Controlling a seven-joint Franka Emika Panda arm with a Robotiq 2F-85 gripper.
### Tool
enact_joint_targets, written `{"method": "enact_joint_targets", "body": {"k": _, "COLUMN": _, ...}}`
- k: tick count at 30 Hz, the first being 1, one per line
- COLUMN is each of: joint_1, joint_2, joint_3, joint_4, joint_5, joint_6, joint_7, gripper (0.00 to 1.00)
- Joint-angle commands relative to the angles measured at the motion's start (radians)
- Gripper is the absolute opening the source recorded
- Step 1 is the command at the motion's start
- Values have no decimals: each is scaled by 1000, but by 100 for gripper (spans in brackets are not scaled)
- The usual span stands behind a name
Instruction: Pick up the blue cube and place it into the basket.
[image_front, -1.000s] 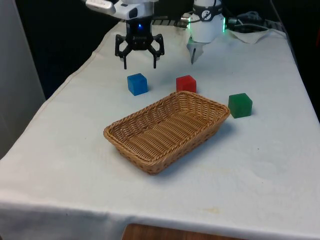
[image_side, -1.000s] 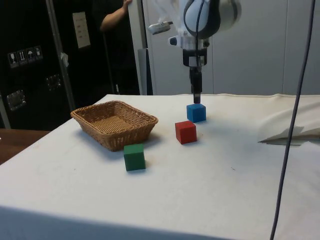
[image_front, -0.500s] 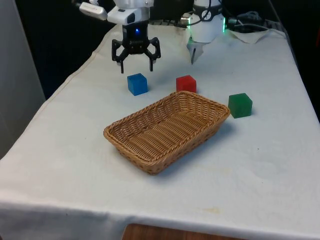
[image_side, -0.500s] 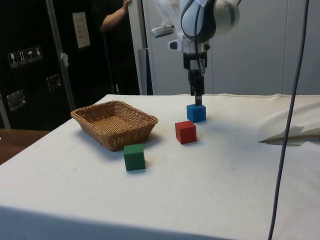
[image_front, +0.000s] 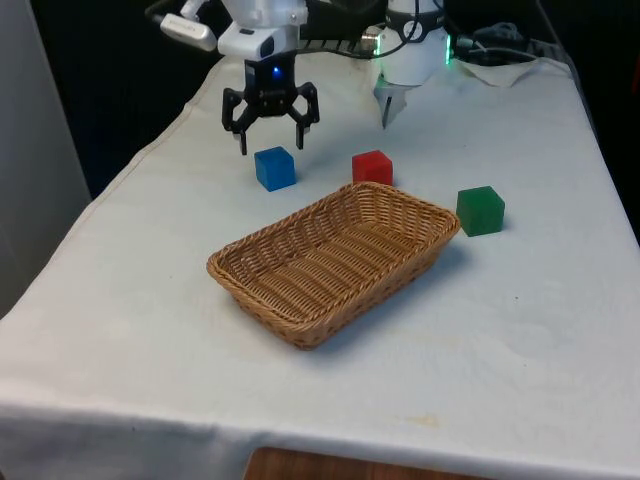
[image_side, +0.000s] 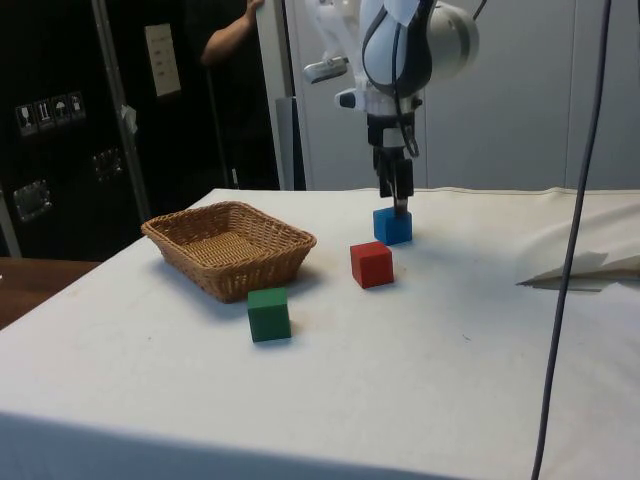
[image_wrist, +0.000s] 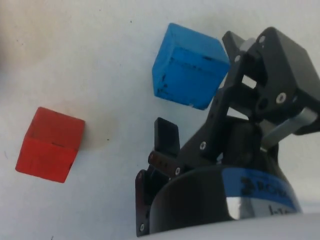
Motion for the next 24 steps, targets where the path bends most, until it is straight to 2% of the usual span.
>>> {"method": "enact_joint_targets", "body": {"k": 1, "joint_1": -13, "joint_2": 1, "joint_3": 23, "joint_4": -1, "joint_5": 29, "joint_6": 16, "joint_7": -27, "gripper": 100}}
{"method": "enact_joint_targets", "body": {"k": 2, "joint_1": 0, "joint_2": 5, "joint_3": 1, "joint_4": 2, "joint_5": 0, "joint_6": 3, "joint_7": -4, "gripper": 100}}
{"method": "enact_joint_targets", "body": {"k": 3, "joint_1": -13, "joint_2": 5, "joint_3": 25, "joint_4": 1, "joint_5": 29, "joint_6": 19, "joint_7": -31, "gripper": 100}}
{"method": "enact_joint_targets", "body": {"k": 9, "joint_1": -18, "joint_2": 40, "joint_3": 34, "joint_4": 7, "joint_5": 28, "joint_6": 49, "joint_7": -64, "gripper": 100}}
{"method": "enact_joint_targets", "body": {"k": 10, "joint_1": 0, "joint_2": 46, "joint_3": 8, "joint_4": 10, "joint_5": 0, "joint_6": 36, "joint_7": -37, "gripper": 100}}
{"method": "enact_joint_targets", "body": {"k": 11, "joint_1": -18, "joint_2": 43, "joint_3": 35, "joint_4": 8, "joint_5": 28, "joint_6": 51, "joint_7": -68, "gripper": 100}}
{"method": "enact_joint_targets", "body": {"k": 16, "joint_1": -17, "joint_2": 63, "joint_3": 32, "joint_4": 11, "joint_5": 23, "joint_6": 68, "joint_7": -84, "gripper": 100}}
{"method": "enact_joint_targets", "body": {"k": 17, "joint_1": 0, "joint_2": 69, "joint_3": 8, "joint_4": 14, "joint_5": 0, "joint_6": 54, "joint_7": -61, "gripper": 100}}
{"method": "enact_joint_targets", "body": {"k": 18, "joint_1": -16, "joint_2": 66, "joint_3": 31, "joint_4": 11, "joint_5": 22, "joint_6": 70, "joint_7": -85, "gripper": 100}}
{"method": "enact_joint_targets", "body": {"k": 24, "joint_1": -12, "joint_2": 85, "joint_3": 25, "joint_4": 16, "joint_5": 14, "joint_6": 76, "joint_7": -91, "gripper": 100}}
